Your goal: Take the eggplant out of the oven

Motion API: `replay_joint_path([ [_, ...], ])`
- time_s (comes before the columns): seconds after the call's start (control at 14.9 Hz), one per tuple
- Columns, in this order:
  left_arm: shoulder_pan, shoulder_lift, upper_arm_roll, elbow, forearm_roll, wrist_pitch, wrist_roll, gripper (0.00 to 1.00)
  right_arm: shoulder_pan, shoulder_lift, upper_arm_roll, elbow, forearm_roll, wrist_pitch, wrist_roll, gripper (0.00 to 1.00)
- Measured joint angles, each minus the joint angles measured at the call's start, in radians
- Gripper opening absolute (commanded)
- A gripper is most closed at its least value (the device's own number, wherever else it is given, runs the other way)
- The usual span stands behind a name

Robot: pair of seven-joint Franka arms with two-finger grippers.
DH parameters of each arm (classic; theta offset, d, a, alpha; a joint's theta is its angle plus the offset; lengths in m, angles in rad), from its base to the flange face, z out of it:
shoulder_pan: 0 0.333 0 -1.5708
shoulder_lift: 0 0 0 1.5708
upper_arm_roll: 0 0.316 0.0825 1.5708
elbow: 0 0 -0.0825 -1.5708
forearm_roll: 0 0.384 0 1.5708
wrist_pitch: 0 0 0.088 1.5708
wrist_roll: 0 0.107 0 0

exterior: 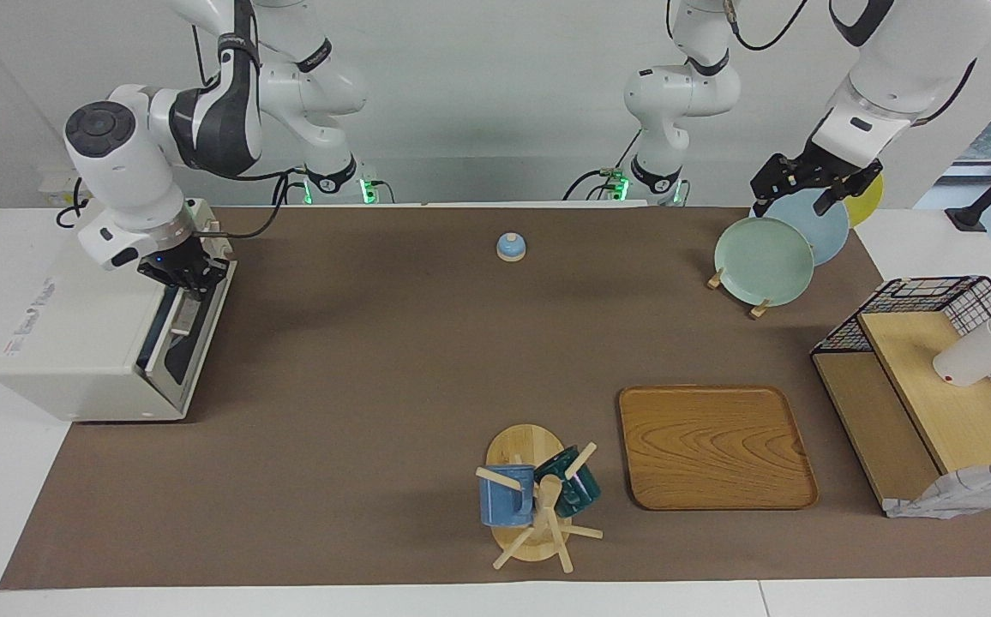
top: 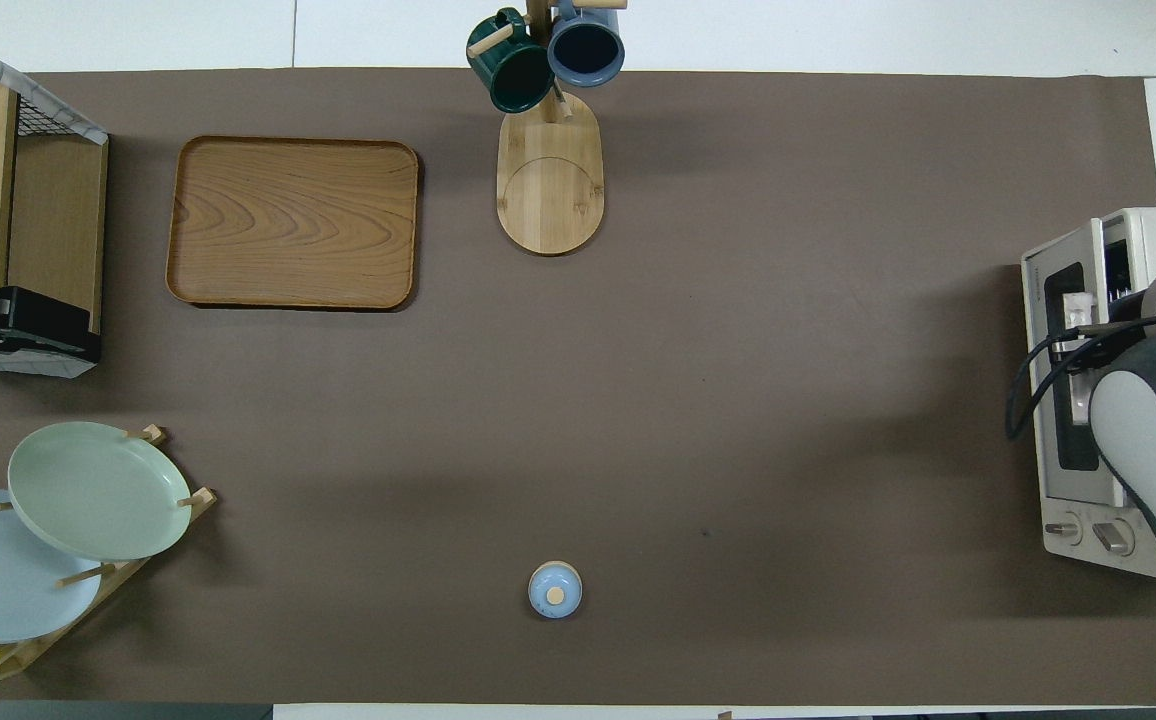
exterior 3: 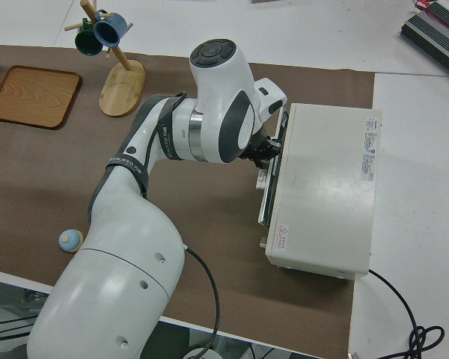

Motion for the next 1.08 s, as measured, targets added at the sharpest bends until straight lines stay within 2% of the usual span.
replay_joint_path([
  [0.2,0.0,0.0,0.0,0.0,0.0,0.0,0.0,1.0,0.047,0.015,0.006,-0.047,0.029,0.071,0.042,0.0],
  [0.54,0.0,0.0,0.0,0.0,0.0,0.0,0.0,1.0,0.093,0.081,0.011,-0.111,0.054,0.256,0.079,0.0],
  [1.08,0.0,0.0,0.0,0.0,0.0,0.0,0.0,1.0,0.096,0.216,0.015,-0.124,0.162,0.371,0.081,0.0],
])
